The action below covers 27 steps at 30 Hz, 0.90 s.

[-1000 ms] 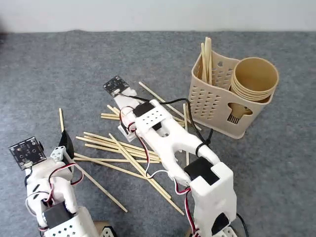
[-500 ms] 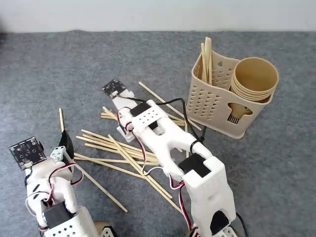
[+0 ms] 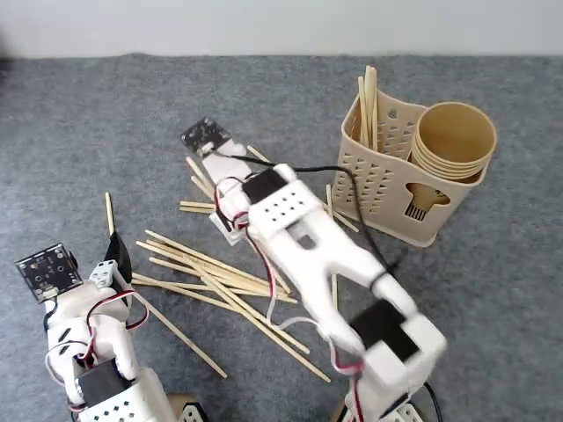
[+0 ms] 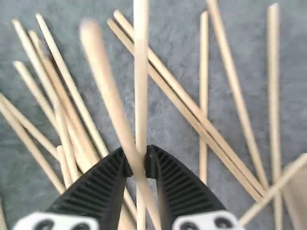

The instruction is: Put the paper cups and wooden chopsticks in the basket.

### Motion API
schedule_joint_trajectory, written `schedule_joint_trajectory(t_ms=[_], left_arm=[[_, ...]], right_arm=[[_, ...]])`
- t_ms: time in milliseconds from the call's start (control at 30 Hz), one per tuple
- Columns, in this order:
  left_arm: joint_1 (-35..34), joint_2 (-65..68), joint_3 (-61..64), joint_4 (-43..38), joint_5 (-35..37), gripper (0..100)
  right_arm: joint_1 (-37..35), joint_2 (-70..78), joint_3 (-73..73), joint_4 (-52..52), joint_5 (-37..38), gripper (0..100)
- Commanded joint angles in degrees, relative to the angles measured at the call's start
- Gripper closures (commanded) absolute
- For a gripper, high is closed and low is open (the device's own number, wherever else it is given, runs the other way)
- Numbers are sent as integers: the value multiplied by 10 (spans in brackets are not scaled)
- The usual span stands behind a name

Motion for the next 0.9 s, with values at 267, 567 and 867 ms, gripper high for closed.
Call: schedule_joint_trajectory(t_ms=[267, 567, 867], left_arm=[[3, -9, -6, -13, -4, 739], [3, -9, -6, -13, -4, 739], [3, -9, -6, -13, -4, 739]], right_arm=[[56, -284, 11, -7, 4, 991], [102, -382, 13, -145, 1, 991], [250, -397, 63, -298, 0, 991]])
